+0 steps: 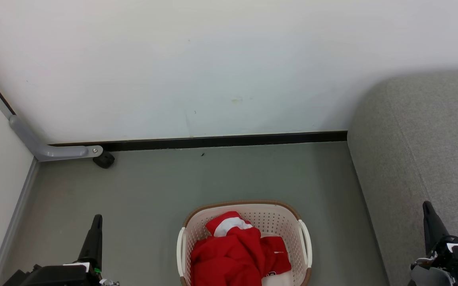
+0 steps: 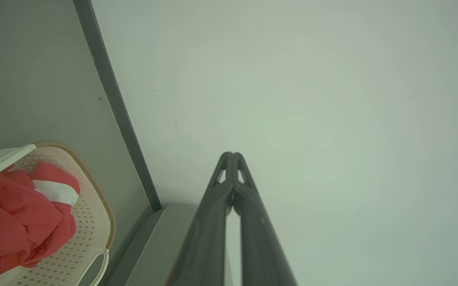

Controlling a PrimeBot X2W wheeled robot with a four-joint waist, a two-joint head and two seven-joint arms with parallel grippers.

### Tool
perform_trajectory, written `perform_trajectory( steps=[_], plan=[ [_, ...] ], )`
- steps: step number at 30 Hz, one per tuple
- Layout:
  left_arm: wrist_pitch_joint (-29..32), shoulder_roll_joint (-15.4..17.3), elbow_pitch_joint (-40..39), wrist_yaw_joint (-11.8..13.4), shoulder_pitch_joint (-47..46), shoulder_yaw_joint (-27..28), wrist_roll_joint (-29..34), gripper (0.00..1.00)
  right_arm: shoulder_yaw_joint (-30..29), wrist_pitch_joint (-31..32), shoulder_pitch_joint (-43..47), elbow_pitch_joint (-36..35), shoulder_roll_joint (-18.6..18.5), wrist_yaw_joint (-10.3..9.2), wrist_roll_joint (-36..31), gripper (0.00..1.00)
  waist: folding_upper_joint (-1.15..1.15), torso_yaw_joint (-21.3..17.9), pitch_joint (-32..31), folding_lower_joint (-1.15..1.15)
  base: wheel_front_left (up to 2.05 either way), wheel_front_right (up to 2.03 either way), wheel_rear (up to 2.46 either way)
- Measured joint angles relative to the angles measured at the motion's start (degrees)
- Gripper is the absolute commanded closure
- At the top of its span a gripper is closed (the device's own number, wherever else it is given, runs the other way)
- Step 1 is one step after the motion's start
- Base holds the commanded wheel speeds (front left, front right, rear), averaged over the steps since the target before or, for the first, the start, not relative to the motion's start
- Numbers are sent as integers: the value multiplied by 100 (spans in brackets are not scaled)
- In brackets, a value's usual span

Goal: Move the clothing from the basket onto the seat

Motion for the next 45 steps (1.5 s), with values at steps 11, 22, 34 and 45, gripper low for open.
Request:
perform_trajectory(
  steps=[11,22,34,45],
  plan=[
    [0,-1,1,0,-1,1,0,100,0,0,0,0,1,0,0,100,0,0,0,0,0,0,0],
    [0,-2,1,0,-1,3,0,100,0,0,0,0,1,0,0,100,0,0,0,0,0,0,0],
    [1,-2,1,0,-1,5,0,100,-1,0,0,0,1,0,0,100,0,0,0,0,0,0,0],
    [1,-3,1,0,-2,7,0,100,-1,0,0,0,1,0,0,100,0,0,0,0,0,0,0]
  ],
)
